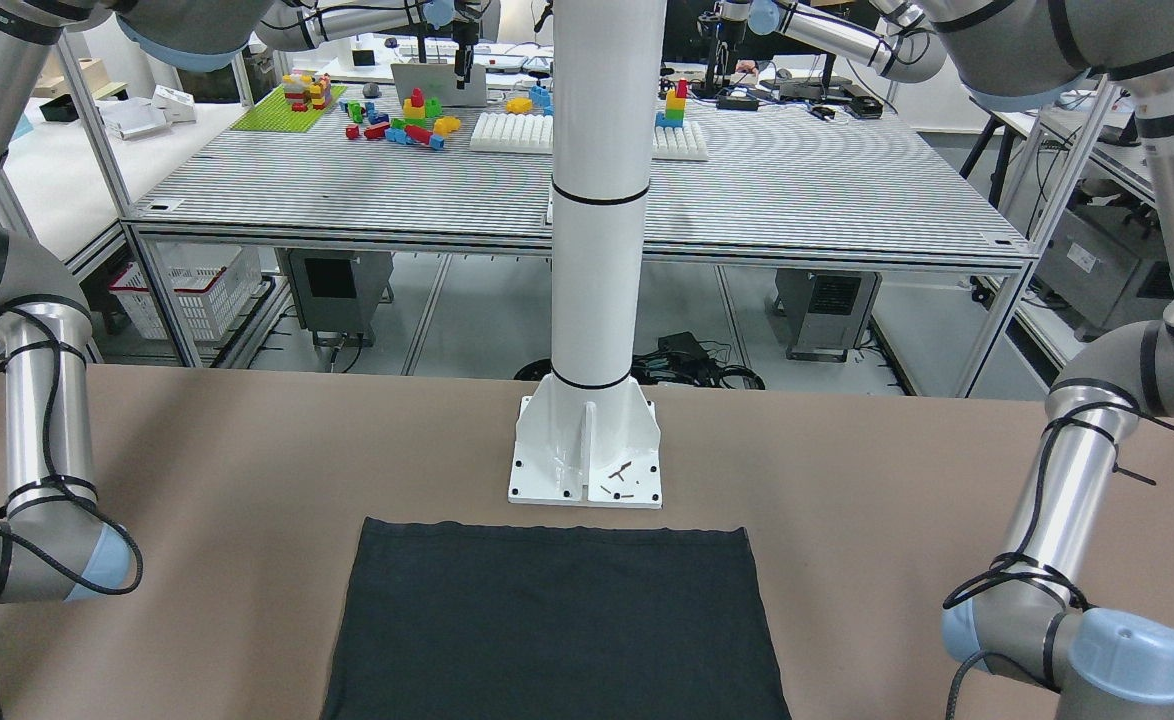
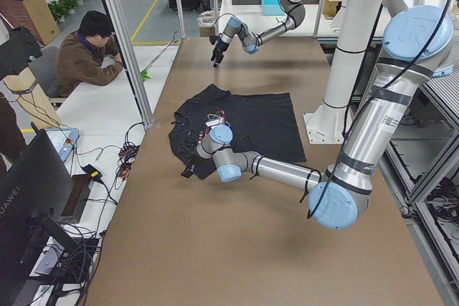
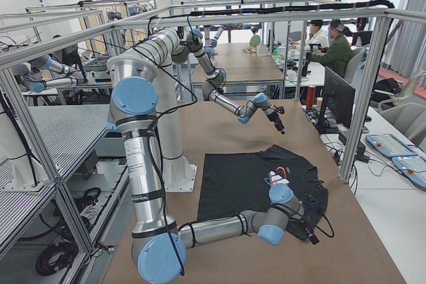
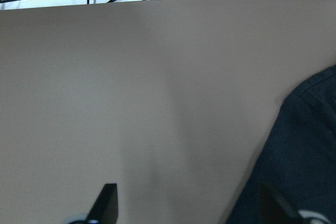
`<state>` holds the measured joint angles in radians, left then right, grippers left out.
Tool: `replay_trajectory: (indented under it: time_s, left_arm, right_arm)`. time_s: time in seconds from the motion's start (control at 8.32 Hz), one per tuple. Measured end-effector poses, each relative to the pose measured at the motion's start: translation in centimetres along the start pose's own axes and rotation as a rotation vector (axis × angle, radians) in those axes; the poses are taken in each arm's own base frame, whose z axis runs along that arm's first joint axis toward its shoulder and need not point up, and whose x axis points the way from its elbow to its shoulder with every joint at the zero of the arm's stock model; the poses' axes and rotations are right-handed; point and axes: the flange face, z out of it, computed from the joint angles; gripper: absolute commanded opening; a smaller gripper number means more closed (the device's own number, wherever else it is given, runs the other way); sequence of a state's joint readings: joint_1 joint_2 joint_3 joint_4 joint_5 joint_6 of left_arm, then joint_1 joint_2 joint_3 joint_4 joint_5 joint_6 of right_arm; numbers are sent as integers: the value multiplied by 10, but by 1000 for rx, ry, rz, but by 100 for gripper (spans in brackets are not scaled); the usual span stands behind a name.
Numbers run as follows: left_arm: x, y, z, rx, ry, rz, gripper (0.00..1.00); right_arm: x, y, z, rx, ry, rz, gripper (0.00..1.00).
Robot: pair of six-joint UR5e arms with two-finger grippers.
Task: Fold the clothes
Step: 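Move both grippers in toward the shirt's sleeves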
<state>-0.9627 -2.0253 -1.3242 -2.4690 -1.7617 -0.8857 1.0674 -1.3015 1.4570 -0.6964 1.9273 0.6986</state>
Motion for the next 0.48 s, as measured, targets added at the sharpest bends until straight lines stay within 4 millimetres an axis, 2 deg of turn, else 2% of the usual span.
replay_trajectory:
  time_s: [0.12, 0.48]
  left_arm:
    - [6, -3, 5, 5, -2, -1, 94]
    - [14, -7, 13, 19, -10, -2, 94]
  right_arm:
    - [-14, 4, 15, 13, -10, 8, 94]
    - [-40, 18, 66, 47, -28, 9, 94]
